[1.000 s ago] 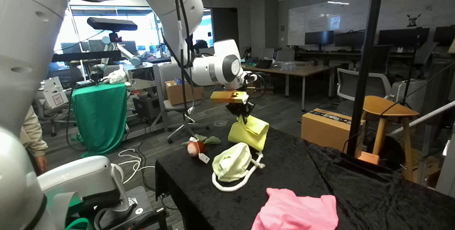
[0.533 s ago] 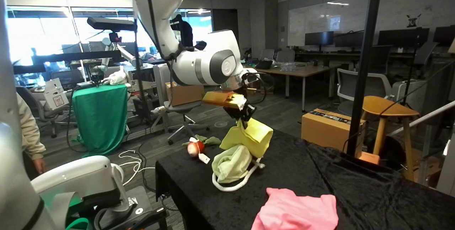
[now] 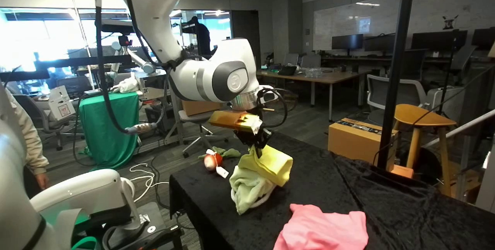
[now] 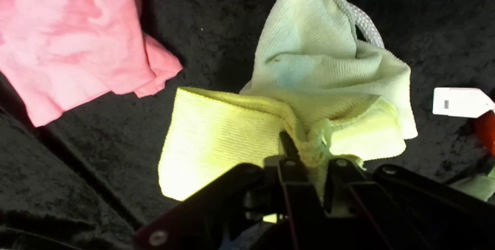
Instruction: Put the things in one heap
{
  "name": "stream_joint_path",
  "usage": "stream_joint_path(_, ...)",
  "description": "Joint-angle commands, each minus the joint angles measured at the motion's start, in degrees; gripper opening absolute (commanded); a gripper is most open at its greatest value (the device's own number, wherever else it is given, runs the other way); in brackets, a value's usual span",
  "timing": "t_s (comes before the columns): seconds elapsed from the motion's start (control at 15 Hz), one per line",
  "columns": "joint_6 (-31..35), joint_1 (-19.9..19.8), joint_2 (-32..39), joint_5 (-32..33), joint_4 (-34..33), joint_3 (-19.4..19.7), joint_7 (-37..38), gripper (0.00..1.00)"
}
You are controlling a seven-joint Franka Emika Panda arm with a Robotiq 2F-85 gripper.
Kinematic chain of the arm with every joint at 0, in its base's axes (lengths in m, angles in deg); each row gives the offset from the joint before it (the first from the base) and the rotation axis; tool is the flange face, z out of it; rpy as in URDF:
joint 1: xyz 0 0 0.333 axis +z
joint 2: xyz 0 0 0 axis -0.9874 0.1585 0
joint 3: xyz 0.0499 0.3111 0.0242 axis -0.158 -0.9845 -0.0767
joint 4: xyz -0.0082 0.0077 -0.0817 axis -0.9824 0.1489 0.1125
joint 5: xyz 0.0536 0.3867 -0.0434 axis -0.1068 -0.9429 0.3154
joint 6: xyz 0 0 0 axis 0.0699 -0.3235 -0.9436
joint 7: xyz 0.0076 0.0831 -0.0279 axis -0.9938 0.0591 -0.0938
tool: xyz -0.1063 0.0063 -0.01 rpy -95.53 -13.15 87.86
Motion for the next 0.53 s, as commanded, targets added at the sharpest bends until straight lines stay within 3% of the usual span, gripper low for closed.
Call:
stream_joint_path(0.0,0.59,0.87,5.22,3.78,-2.62,-0.64,2.24,0.1)
stream_joint_path(0.47,2.25,5.33,15.89,6.51,-9.14,-0.01,4.71,0.1)
